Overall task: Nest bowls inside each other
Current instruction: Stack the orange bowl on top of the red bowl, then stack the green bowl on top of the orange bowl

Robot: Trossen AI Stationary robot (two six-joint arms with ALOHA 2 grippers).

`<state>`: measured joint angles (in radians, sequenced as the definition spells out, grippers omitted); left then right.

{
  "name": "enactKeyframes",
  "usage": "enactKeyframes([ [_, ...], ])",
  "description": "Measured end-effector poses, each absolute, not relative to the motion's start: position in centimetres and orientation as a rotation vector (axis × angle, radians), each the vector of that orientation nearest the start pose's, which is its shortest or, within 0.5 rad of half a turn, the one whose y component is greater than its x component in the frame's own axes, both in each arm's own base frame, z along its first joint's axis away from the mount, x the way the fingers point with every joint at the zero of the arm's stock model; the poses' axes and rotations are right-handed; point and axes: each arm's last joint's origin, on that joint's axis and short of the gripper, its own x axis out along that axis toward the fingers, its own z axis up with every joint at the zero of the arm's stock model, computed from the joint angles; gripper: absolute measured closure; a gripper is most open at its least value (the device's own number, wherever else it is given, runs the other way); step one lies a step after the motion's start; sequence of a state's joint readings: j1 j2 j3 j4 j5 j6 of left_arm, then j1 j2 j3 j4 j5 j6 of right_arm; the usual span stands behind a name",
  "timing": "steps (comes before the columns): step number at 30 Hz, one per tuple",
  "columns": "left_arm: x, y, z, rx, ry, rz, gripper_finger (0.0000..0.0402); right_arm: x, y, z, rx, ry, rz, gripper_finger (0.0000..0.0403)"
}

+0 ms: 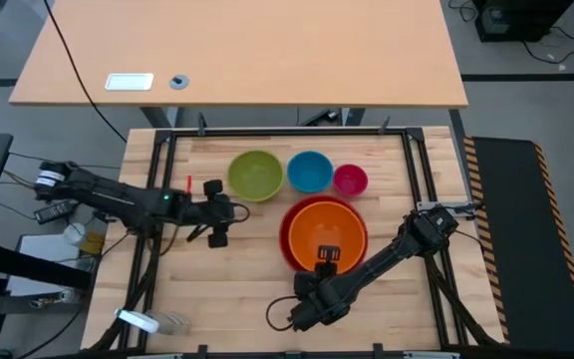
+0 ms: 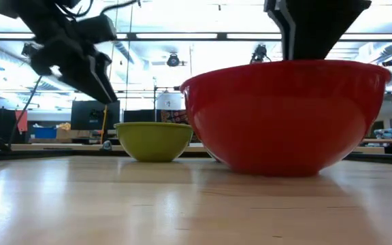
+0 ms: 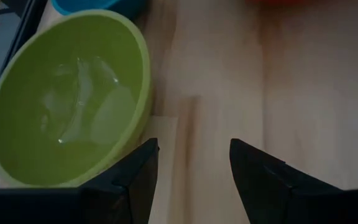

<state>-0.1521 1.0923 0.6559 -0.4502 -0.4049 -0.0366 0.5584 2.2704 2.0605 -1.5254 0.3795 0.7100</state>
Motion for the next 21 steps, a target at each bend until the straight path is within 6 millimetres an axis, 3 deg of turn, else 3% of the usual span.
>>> enactKeyframes([
  [5, 21.7, -1.1, 20.9, 0.233, 0.851, 0.279, 0.0201, 36.7, 21.8, 22.3, -0.198, 1.442, -0.388, 0.0242],
  [9, 22.3, -0.1, 20.7, 0.242, 0.847, 0.308, 0.0201, 35.9, 22.1, 24.2, -0.224, 1.358, -0.386, 0.0213],
  [16, 23.3, 1.2, 21.3, 0.261, 0.896, 0.33, 0.0201, 34.2, 21.5, 28.9, -0.227, 1.202, -0.384, 0.0206],
  [21, 24.3, 1.8, 21.0, 0.24, 0.937, 0.262, 0.0201, 33.2, 20.3, 30.4, -0.304, 1.141, -0.409, 0.0209],
])
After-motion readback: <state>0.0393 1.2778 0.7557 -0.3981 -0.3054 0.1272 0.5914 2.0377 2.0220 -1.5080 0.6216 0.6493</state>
